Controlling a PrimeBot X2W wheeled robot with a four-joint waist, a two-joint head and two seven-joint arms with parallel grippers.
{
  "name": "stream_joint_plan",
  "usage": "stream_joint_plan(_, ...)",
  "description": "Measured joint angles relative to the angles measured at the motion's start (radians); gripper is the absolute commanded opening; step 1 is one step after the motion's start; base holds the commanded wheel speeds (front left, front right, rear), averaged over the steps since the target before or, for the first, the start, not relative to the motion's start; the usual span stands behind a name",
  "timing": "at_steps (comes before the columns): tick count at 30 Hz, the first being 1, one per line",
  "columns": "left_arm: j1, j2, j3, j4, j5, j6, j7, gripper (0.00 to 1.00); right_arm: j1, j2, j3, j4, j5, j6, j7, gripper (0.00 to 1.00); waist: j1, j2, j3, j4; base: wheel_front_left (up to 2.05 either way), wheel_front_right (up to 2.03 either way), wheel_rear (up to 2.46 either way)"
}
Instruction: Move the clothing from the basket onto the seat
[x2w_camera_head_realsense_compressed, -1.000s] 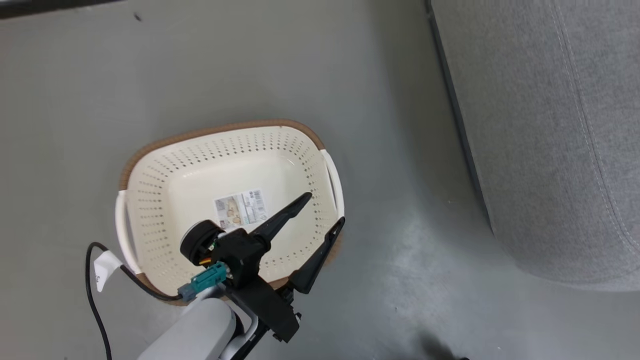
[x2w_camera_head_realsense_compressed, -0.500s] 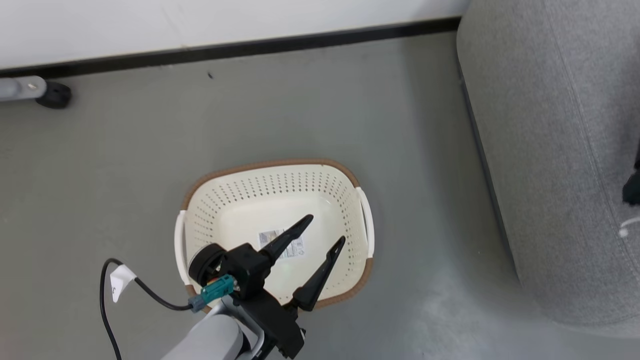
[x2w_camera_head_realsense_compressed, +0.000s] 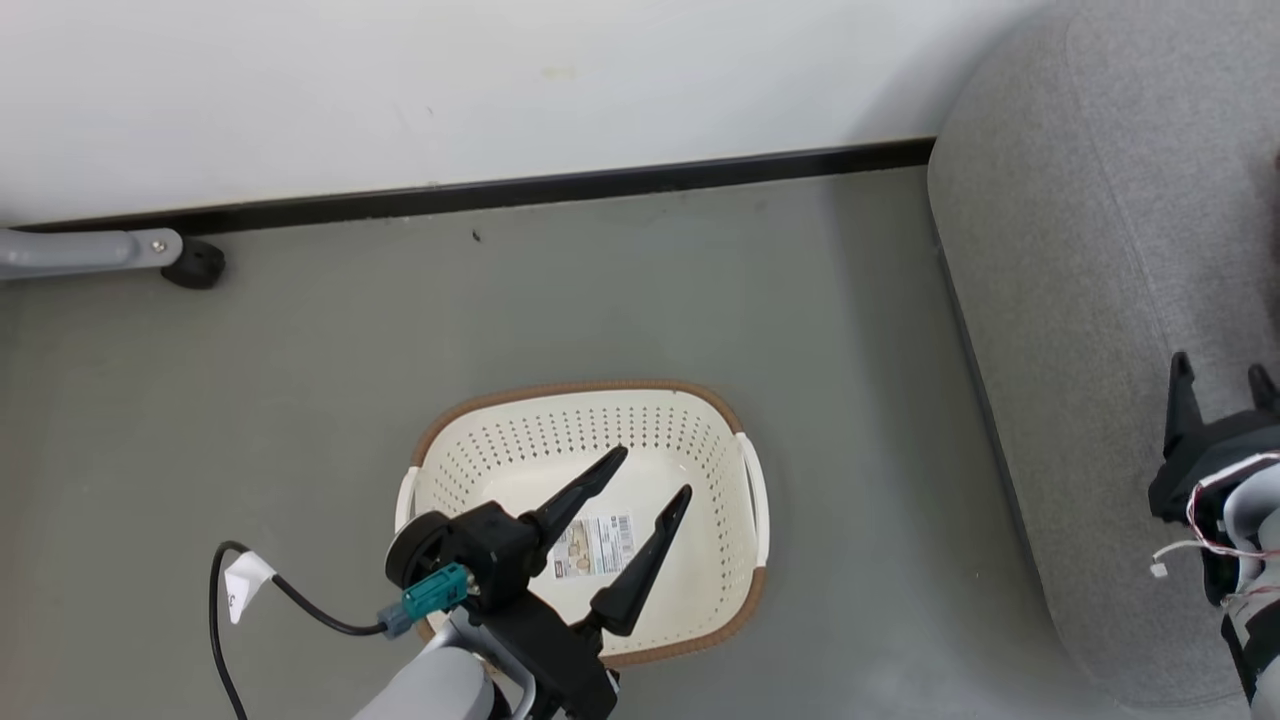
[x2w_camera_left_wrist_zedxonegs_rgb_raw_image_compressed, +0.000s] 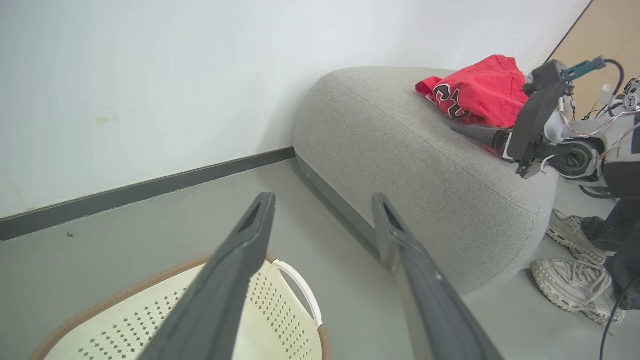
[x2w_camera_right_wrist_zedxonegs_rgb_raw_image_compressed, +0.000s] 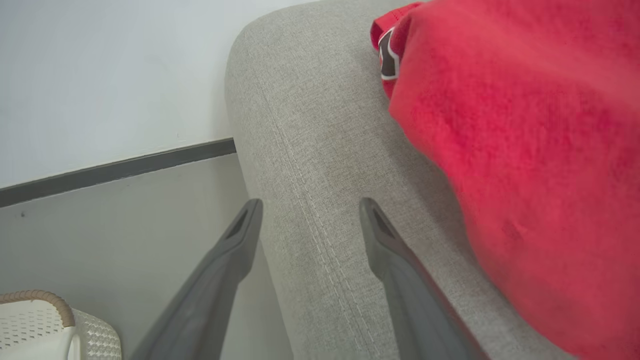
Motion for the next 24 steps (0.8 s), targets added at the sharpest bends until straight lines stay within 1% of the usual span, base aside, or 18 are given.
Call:
stream_joint_plan(7,0.015,-0.032,0.03,0.027,-0.007,0.0,0.0,1.0,0.031,0.035,-0.016,0.021,0.041,0.049,0.019,1.0,0.0001,0.0,-0.052,0.011,0.0,0.0,0.0)
stream_joint_plan(13,0.052,-0.043,0.07,0.062,-0.01,0.0,0.0,1.0,0.052,0.074,-0.012,0.012,0.069,0.076,0.018,1.0,0.0001,0.0,-0.099,0.031,0.0,0.0,0.0)
stream_joint_plan(20,0.086,-0.041,0.145,0.102,-0.022,0.035,0.0,1.0,0.085,0.123,0.016,-0.02,0.078,0.094,0.008,1.0,0.0001,0.0,-0.151,0.065,0.0,0.0,0.0)
stream_joint_plan(24,0.107,-0.037,0.198,0.118,-0.031,0.054,0.0,1.0,0.108,0.153,0.037,-0.039,0.084,0.095,0.005,1.0,0.0001,0.0,-0.179,0.085,0.0,0.0,0.0)
